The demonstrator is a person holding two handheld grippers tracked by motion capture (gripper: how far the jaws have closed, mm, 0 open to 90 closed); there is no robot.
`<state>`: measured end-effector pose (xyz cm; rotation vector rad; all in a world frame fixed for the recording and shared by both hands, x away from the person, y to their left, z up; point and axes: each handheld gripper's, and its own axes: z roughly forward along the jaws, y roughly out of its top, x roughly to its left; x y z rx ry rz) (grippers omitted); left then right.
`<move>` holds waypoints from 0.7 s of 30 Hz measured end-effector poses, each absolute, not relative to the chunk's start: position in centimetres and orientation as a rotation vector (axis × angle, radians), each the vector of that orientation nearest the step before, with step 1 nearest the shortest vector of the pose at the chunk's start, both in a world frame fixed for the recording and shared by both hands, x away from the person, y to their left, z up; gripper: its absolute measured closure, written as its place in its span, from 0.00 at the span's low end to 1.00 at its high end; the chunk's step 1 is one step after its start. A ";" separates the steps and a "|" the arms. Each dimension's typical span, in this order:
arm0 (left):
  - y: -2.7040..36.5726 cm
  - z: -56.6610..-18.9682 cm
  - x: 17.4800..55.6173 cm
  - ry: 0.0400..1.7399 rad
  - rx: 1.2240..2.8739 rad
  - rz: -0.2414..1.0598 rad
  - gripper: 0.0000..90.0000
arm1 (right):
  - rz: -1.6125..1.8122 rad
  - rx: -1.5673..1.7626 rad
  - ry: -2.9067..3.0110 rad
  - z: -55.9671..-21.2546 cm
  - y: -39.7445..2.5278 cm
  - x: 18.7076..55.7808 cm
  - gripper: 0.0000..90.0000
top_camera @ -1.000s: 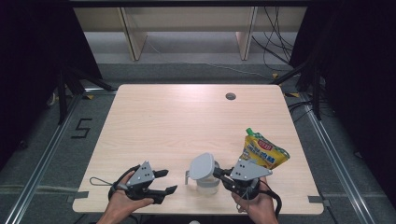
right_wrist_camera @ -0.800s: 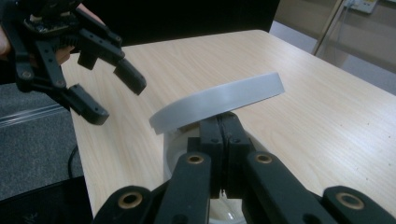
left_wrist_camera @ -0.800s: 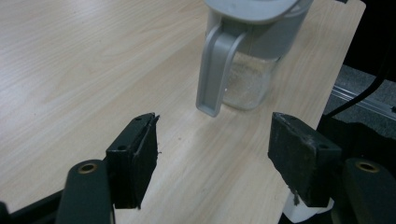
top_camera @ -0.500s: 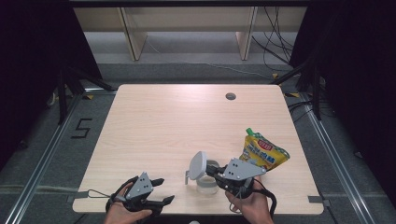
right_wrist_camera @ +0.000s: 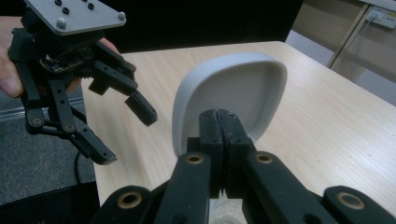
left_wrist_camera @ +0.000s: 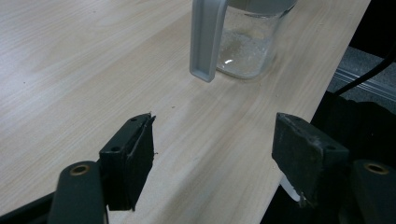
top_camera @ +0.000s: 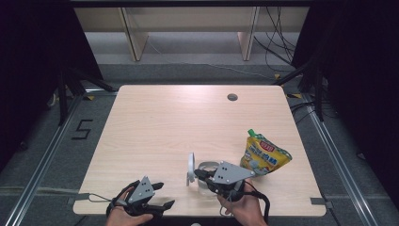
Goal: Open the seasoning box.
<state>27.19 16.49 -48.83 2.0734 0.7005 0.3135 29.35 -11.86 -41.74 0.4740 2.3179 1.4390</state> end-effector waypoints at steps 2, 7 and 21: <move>16.5 -48.9 27.1 0.704 2.081 0.310 0.31 | 1.430 0.439 2.304 -41.7 -12.1 29.5 0.99; 16.6 -48.8 27.1 0.715 2.096 0.309 0.29 | 1.436 0.508 2.306 -42.2 -13.1 29.4 0.96; 16.6 -48.8 26.9 0.708 2.084 0.333 0.26 | 1.427 0.719 2.266 -44.2 -18.5 28.8 0.62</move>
